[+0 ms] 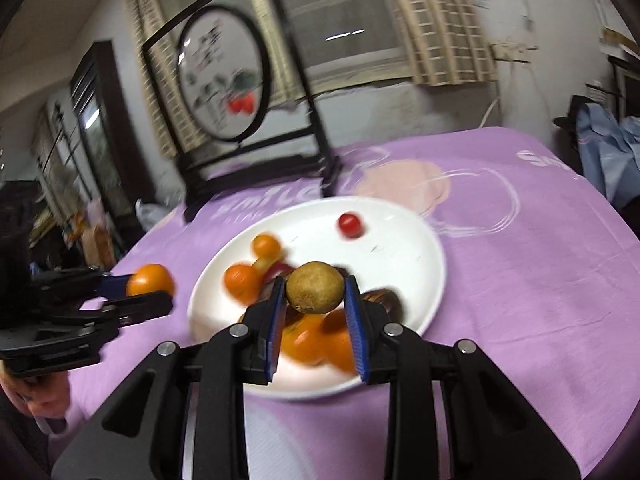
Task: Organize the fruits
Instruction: 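Lower both held fruits onto the white plate and open both tools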
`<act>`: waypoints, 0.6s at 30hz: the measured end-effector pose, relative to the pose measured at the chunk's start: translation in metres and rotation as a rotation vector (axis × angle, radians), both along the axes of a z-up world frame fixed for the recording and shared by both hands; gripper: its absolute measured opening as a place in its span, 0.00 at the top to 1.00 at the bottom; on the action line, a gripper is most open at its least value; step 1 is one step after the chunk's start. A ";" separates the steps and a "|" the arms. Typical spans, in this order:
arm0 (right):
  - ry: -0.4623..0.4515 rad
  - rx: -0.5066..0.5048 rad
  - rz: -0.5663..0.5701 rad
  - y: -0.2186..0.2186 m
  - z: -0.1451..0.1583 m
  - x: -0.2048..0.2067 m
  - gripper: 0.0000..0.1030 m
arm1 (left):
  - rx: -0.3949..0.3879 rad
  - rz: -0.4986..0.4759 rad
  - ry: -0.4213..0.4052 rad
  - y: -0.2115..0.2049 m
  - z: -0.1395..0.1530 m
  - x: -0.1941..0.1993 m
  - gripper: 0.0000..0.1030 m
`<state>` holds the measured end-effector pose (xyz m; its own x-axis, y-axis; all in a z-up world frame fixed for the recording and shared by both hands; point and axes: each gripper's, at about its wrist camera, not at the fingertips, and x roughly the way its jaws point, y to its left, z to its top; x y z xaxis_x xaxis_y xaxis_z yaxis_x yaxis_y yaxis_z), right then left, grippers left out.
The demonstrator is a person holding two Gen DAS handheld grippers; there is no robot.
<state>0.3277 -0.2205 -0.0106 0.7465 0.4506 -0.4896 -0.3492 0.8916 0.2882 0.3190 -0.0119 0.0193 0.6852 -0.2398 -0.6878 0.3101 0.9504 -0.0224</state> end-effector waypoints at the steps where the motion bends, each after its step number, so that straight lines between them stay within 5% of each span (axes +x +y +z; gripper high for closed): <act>1: 0.001 -0.001 -0.006 -0.002 -0.001 0.004 0.71 | -0.001 0.018 0.009 -0.004 -0.002 0.011 0.66; 6: 0.038 -0.014 -0.015 -0.004 -0.015 0.024 0.71 | -0.024 0.092 0.054 -0.020 -0.013 0.058 0.66; 8: 0.036 -0.036 -0.024 -0.003 -0.018 0.024 0.60 | -0.004 0.108 0.067 -0.026 -0.018 0.066 0.65; 9: 0.037 -0.041 -0.028 -0.002 -0.016 0.022 0.52 | 0.016 0.126 0.071 -0.027 -0.019 0.068 0.58; 10: 0.033 -0.035 -0.030 -0.002 -0.012 0.019 0.46 | 0.033 0.145 0.069 -0.028 -0.018 0.068 0.30; 12: 0.003 -0.019 -0.031 -0.002 -0.003 0.012 0.46 | 0.049 0.182 0.009 -0.023 -0.006 0.056 0.11; 18: 0.014 0.026 0.167 0.027 0.011 -0.023 0.45 | 0.044 0.231 -0.099 0.018 0.023 -0.006 0.02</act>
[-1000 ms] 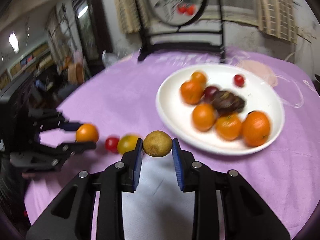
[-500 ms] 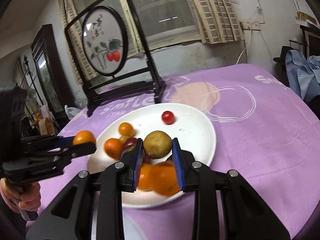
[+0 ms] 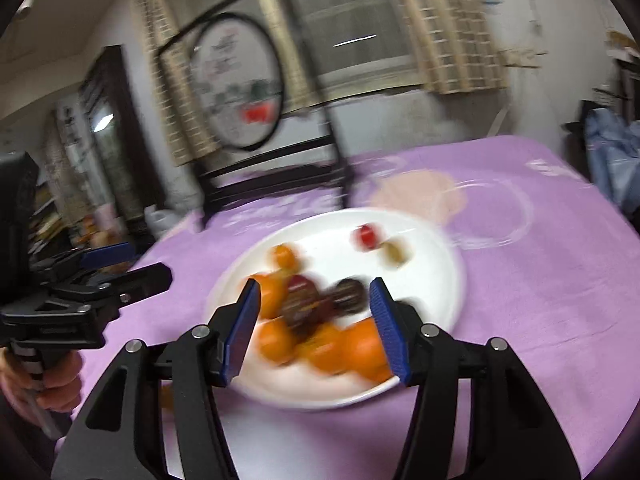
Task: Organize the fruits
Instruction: 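Grasp a yellow-green tomato with the right tool while the left grasps a red tomato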
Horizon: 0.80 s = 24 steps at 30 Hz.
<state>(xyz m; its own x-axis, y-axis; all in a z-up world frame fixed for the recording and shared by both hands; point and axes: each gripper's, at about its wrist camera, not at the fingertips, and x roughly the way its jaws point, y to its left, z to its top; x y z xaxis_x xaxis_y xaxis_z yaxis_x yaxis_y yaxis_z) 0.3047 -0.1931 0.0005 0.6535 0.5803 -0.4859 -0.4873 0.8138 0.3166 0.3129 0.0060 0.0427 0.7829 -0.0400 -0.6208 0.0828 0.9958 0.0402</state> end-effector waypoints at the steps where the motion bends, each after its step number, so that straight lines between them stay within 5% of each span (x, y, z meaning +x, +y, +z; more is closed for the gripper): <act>1: 0.028 0.005 0.070 0.010 -0.002 -0.005 0.45 | 0.001 0.009 -0.004 0.006 -0.001 -0.008 0.02; 5: 0.146 -0.021 0.268 0.057 -0.025 -0.025 0.44 | -0.015 0.092 -0.041 0.046 -0.018 -0.048 0.02; 10: 0.192 -0.088 0.271 0.088 -0.047 -0.030 0.46 | -0.078 0.243 -0.005 0.091 -0.033 -0.065 0.02; 14: 0.204 -0.096 0.246 0.096 -0.053 -0.027 0.50 | -0.202 0.245 -0.016 0.107 -0.023 -0.074 0.02; 24: 0.248 -0.120 0.235 0.109 -0.065 -0.022 0.58 | -0.154 0.216 -0.052 0.093 -0.016 -0.083 0.02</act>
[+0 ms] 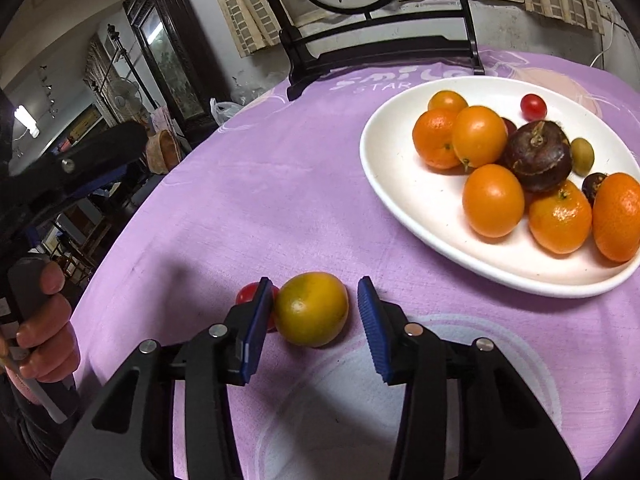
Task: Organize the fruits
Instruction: 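Grasp a yellow-green tomato with the right tool while the left grasps a red tomato, then carry both tomatoes onto the white plate and open both tools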
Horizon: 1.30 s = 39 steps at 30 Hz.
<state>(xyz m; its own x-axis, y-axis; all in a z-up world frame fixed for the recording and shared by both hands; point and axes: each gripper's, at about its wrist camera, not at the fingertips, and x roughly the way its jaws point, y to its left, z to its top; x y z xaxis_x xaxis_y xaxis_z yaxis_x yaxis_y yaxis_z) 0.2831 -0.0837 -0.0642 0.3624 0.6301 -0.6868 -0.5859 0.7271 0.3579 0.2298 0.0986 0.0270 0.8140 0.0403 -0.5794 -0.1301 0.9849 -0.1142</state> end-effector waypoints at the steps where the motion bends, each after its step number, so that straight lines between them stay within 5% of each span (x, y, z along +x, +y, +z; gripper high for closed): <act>1: 0.012 0.011 0.006 0.000 -0.001 0.000 0.60 | -0.003 0.000 -0.001 0.001 0.000 0.000 0.02; 9: -0.009 0.071 -0.045 -0.031 0.020 -0.003 0.62 | 0.030 0.011 0.044 0.002 -0.013 0.009 0.02; 20: -0.055 0.135 -0.162 -0.084 0.040 -0.004 0.62 | 0.186 -0.269 0.126 -0.056 -0.052 0.003 0.03; 24: -0.051 0.127 -0.161 -0.084 0.039 -0.006 0.62 | 0.180 -0.317 0.166 -0.066 -0.062 0.005 0.12; 31: -0.039 0.119 -0.158 -0.082 0.038 -0.005 0.62 | 0.144 -0.355 0.243 -0.069 -0.078 0.014 0.42; 39: -0.044 0.118 -0.159 -0.083 0.040 -0.006 0.62 | 0.141 -0.349 0.271 -0.067 -0.086 0.017 0.54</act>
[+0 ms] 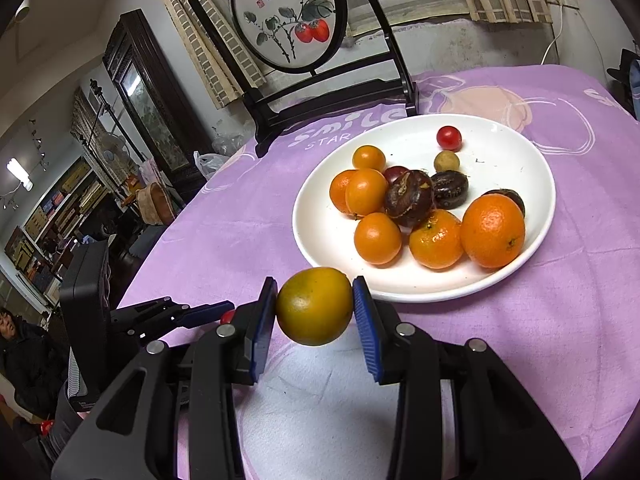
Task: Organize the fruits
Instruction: 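Carry both tomatoes onto the white plate and open both tools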
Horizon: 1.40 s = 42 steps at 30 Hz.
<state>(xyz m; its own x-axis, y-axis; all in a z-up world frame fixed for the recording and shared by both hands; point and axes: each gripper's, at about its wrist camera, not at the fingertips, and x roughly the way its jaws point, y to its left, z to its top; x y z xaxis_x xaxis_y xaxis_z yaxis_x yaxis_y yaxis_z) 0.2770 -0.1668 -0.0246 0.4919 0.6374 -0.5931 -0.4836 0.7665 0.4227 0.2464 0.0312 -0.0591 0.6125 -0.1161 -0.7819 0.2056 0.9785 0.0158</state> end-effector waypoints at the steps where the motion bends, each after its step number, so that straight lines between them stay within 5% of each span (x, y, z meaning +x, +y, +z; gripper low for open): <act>1: -0.001 0.000 -0.001 -0.001 0.000 0.000 0.62 | 0.001 0.000 0.002 0.000 0.000 0.000 0.55; 12: -0.005 0.004 -0.004 -0.002 0.001 -0.002 0.62 | -0.001 0.003 0.018 0.001 -0.005 0.001 0.70; 19: -0.021 0.004 0.035 0.004 0.003 -0.011 0.62 | -0.011 0.003 0.012 0.001 0.000 0.002 0.71; 24: -0.059 0.011 0.058 0.006 0.010 -0.017 0.62 | -0.035 0.008 -0.050 -0.001 0.019 -0.010 0.71; 29: -0.142 0.044 -0.046 -0.013 0.027 -0.007 0.62 | -0.025 0.011 -0.138 -0.008 0.045 -0.012 0.71; 36: -0.179 0.034 -0.200 -0.030 0.036 0.047 0.62 | -0.130 0.029 -0.215 -0.022 0.084 0.037 0.71; 42: -0.137 -0.025 -0.291 -0.042 0.010 0.096 0.62 | -0.194 0.120 -0.184 -0.028 0.074 0.104 0.71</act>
<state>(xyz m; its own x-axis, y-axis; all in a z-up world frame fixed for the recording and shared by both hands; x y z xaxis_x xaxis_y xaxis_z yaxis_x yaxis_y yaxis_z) 0.3730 -0.2084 -0.0149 0.7278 0.4438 -0.5229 -0.2931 0.8905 0.3479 0.3502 0.0034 0.0149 0.7602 -0.1705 -0.6270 0.0991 0.9841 -0.1475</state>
